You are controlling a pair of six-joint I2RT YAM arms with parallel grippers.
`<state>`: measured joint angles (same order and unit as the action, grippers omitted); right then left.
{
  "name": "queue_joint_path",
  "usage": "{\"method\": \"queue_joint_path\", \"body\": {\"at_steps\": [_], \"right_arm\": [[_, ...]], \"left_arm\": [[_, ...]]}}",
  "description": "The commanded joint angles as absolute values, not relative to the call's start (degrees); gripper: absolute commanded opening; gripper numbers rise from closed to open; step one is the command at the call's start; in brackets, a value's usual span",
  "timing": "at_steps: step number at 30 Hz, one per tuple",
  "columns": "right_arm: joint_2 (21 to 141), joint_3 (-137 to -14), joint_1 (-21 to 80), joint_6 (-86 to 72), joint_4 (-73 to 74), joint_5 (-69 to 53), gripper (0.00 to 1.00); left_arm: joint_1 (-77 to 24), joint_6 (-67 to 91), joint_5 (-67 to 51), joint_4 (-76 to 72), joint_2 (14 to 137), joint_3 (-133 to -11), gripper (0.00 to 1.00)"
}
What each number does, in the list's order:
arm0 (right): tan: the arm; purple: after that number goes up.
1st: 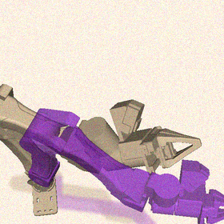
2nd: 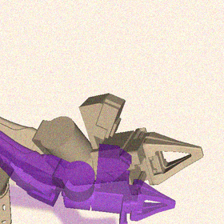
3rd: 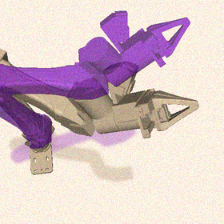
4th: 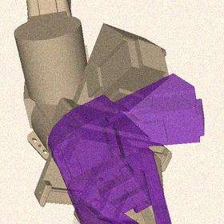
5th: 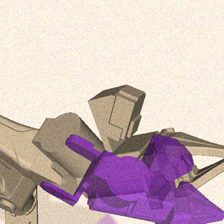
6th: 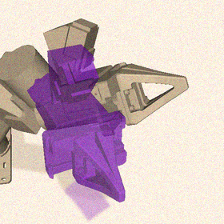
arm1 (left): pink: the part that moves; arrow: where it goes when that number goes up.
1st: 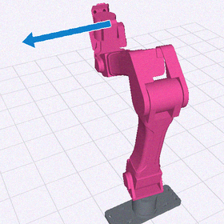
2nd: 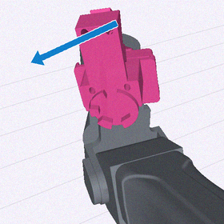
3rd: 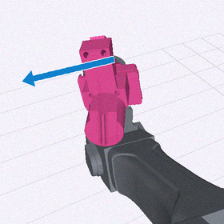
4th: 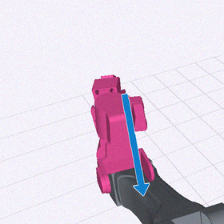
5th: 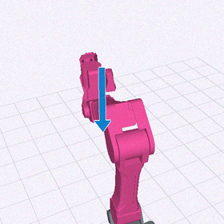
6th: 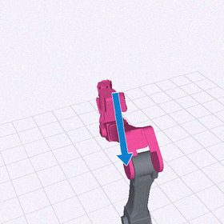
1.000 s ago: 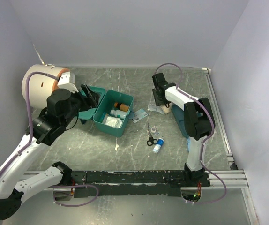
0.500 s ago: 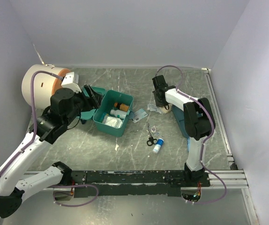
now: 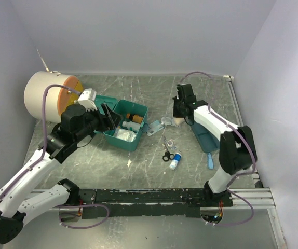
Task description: Organize the medicine kit
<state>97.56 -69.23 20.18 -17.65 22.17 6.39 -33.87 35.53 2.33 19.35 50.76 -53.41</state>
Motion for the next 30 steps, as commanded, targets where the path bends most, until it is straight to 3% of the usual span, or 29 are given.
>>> {"method": "queue_joint_path", "body": {"at_steps": [1, 9, 19, 25, 30], "right_arm": [[88.3, -64.4, 20.4, -25.8, 16.3, 1.9, 0.00], [75.2, -54.2, 22.6, -39.9, 12.7, -3.6, 0.00], [63.5, -44.8, 27.9, -53.2, 10.9, -3.1, 0.00], [57.1, -40.8, 29.4, -58.0, 12.9, -2.9, 0.00], [54.4, -40.1, 29.4, -58.9, 15.2, -4.2, 0.00]], "left_arm": [[-34.2, 33.8, -6.4, 12.4, 51.6, -51.0, 0.83], [-35.2, 29.3, -9.3, 10.5, 62.4, -56.3, 0.80], [-54.5, 29.1, 3.0, 3.3, 73.5, -59.4, 0.78], [-58.7, 30.8, 10.1, 2.1, 78.6, -59.2, 0.76], [-59.7, 32.3, 5.2, -3.5, 82.0, -58.5, 0.76]]}}
